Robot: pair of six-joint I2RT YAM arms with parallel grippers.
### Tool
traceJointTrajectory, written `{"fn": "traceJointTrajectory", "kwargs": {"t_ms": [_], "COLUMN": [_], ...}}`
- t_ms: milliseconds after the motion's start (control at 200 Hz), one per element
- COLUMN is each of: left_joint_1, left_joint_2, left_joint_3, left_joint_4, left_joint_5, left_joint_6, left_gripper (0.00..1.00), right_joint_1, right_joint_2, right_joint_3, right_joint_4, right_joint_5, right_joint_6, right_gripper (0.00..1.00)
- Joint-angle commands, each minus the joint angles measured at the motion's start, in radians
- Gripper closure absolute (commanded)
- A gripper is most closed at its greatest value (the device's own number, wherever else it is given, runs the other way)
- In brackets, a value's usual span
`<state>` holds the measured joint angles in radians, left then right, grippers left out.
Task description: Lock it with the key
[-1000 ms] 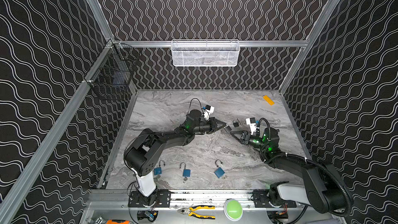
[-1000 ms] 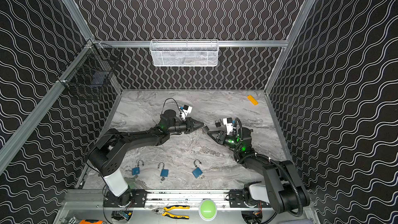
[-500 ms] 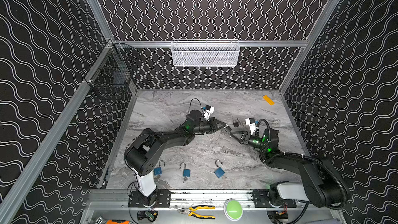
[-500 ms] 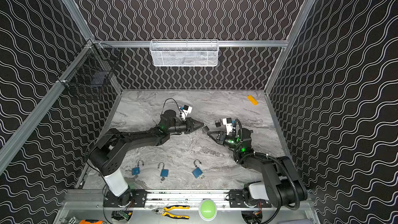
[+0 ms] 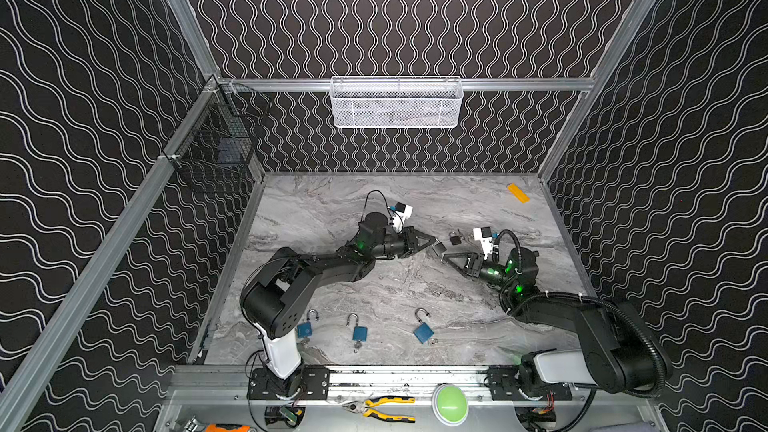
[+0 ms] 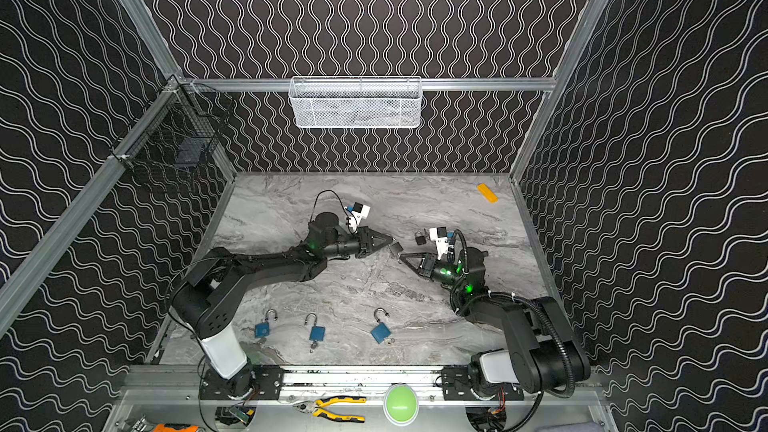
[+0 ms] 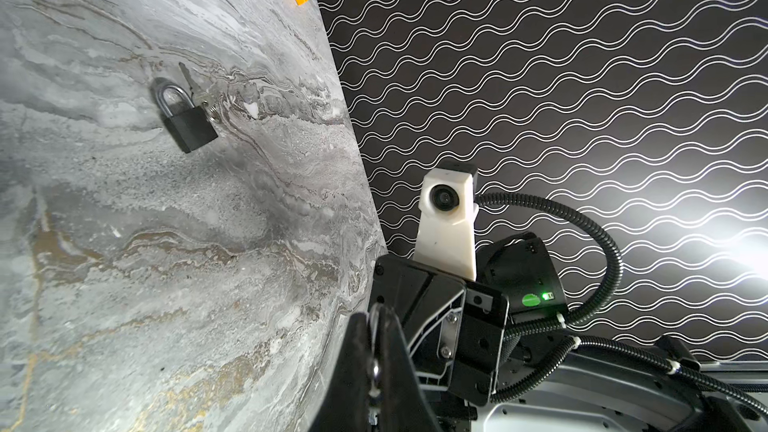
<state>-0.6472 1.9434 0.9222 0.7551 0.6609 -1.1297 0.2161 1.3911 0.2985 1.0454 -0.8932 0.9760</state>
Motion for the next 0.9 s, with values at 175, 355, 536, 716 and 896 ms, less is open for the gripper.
{"fn": "traceJointTrajectory", "kwargs": {"t_ms": [175,355,536,716,896], "left_joint_1": [0.012,0.015,0.026,0.029,0.037], "left_joint_2": [0.020,0.021,0.024,0.042,0.055], "left_joint_3": [0.021,0.029,0.016,-0.001,-0.016], "left_joint_4": [0.124,0.149,0.184,0.259,0.299], "left_joint_5": [0.023,0.015,0.016,0.019,0.012], "left_joint_6": [-0.029,-0.026,-0.026,-0.043,-0.060], "left_gripper": [1.00,1.00,1.00,1.00,1.00], "right_joint_1": [0.000,0.000,-0.003,-0.008,-0.014], "right_joint_2": [-0.003,-0.006,-0.028,-0.041,-0.037], "right_joint_3": [-0.028,-0.063,-0.091,-0.116,-0.123], "right_joint_4": [0.057,0.097,0.114,0.160,0.200], "right_joint_5": [0.002,0.005,0.002,-0.006,-0.018], "right_joint_6": [-0.001,0.022,0.035,0.059,0.082], "right_gripper": [1.00,1.00,1.00,1.00,1.00]}}
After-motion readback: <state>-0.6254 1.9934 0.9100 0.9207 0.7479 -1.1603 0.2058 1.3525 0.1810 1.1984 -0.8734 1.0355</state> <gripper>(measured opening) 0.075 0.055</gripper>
